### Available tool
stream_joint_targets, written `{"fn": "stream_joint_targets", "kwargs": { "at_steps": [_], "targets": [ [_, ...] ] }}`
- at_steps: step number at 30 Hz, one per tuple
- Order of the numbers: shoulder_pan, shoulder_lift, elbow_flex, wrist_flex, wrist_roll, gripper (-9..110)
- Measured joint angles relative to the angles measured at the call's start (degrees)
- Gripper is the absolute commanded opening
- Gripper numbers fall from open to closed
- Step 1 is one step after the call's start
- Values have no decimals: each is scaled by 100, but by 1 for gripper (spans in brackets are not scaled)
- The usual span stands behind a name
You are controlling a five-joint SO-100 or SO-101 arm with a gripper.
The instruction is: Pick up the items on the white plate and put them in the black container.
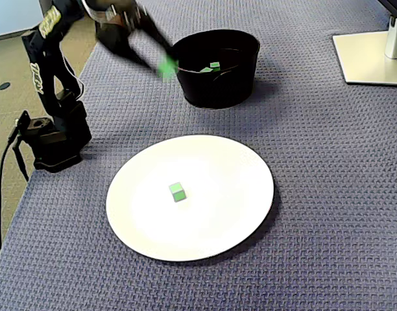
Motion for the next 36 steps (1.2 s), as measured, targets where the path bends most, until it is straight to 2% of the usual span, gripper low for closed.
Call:
{"fn": "stream_joint_targets", "kwargs": {
  "at_steps": [8,15,21,27,32,36],
  "targets": [
    [-2646,905,-26,-1213,0,0],
    [-4351,202,615,-2312,-35,0],
    [-4781,-1222,1336,-2725,26,0],
    [-4957,-2268,2470,-3691,-62,0],
    [-5186,-2962,2610,-3902,-114,0],
    [-5194,-3226,2610,-3920,-97,25]
  ]
}}
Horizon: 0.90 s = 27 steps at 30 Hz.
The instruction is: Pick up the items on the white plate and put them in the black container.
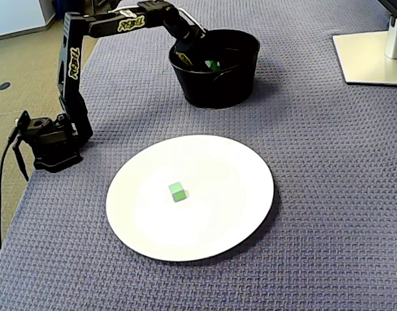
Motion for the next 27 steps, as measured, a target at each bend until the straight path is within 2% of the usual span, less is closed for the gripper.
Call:
{"fn": "stream_joint_targets", "kwargs": {
  "at_steps": [4,9,13,16,19,24,27],
  "targets": [
    [-44,0,-220,264,-9,37],
    [0,492,-1134,1503,-9,33],
    [510,1512,-2408,2892,-44,33],
    [1292,2162,-3612,4245,-501,34],
    [2329,2769,-4087,5186,-958,37],
    [4456,3401,-3393,5142,-1644,38],
    [5643,3454,-2443,4570,-1960,37]
  ]
}}
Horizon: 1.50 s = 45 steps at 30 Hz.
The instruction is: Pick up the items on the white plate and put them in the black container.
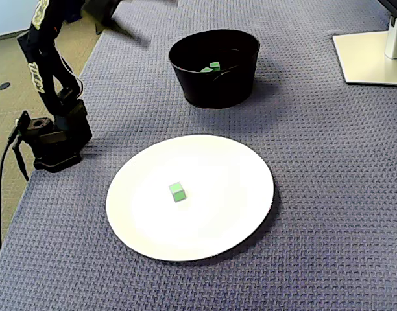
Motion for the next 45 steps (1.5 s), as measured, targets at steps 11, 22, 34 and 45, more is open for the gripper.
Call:
{"fn": "stream_joint_targets", "kwargs": {
  "at_steps": [11,22,34,45],
  "targets": [
    [1652,-1406,2733,-1890,-519,35],
    [1591,-2865,3103,-2619,-369,33],
    [1503,-3428,3103,-2997,-369,24],
    [1345,-3533,3103,-3015,-369,19]
  ]
}}
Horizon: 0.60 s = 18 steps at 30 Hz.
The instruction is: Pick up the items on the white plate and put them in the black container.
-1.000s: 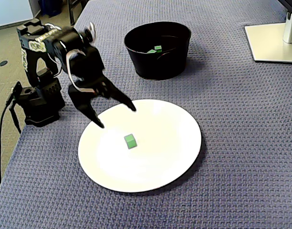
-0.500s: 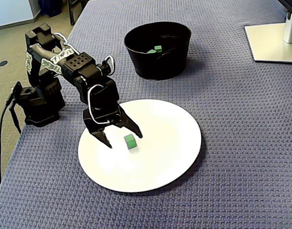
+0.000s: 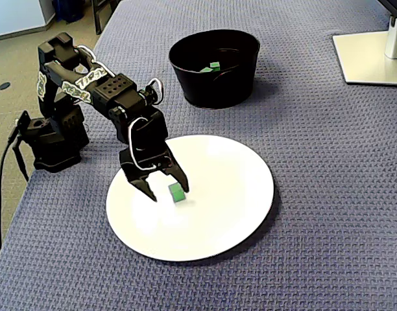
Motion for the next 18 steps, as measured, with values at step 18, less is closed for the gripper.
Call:
{"fn": "stream_joint_targets", "kwargs": {
  "at_steps": [18],
  "targets": [
    [-18,0,70,-132,9,0]
  ]
}}
